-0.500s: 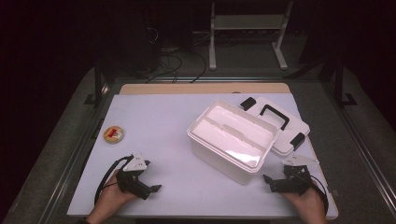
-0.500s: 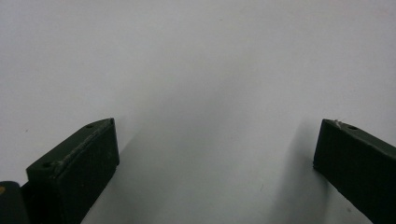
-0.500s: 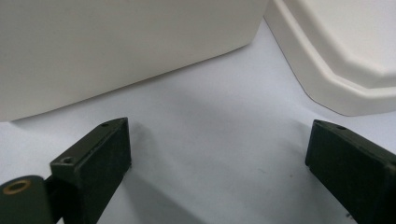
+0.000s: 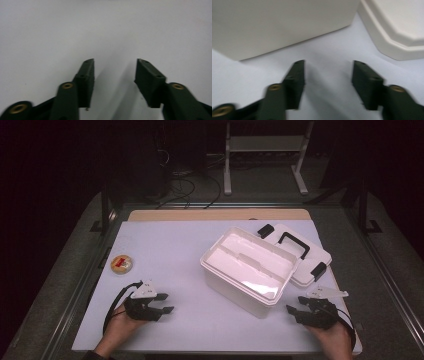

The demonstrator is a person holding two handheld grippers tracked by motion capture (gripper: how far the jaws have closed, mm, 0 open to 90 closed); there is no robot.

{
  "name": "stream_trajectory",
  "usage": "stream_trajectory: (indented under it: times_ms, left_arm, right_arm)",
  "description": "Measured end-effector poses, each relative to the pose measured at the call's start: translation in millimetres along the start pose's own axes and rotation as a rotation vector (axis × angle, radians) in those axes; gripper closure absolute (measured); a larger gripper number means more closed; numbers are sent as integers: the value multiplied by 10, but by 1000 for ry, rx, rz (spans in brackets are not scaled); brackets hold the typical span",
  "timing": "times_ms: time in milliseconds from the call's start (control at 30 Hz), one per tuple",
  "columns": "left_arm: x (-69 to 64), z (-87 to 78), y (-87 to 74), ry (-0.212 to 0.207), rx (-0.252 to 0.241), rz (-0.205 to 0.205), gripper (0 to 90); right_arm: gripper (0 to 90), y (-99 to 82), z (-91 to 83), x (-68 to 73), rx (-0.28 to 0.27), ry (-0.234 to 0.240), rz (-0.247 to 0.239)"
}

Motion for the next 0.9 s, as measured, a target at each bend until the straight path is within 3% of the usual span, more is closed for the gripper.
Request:
stream_trajectory:
  times_ms: [100, 233, 300, 467, 667, 900]
  left_arm:
    - [25, -2, 75, 4, -1, 4, 664]
    - [84, -12, 214, -20, -13, -4, 842]
    - [93, -8, 249, -26, -19, -6, 897]
    - [171, 34, 443, -47, -22, -1, 898]
    - [275, 121, 636, -67, -39, -8, 898]
    - [351, 261, 864, -79, -50, 29, 898]
  right_arm:
    - [631, 23, -11, 19, 6, 32, -8]
    - [852, 103, 1, 66, 14, 30, -54]
    - [895, 124, 5, 77, 15, 25, -69]
    - [898, 227, 17, 89, 12, 40, -85]
    - [899, 327, -27, 83, -2, 15, -95]
    - [898, 432, -92, 74, -23, 22, -103]
Point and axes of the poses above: each handheld gripper's, and its own axes: z roughly forward along the jaws, y roughly out of its top, x roughly to its left, the point moved 2 cm from there along z, roughly forward along the jaws, and after that the axes turned 15 degrees about y, right-handed, at the moved point
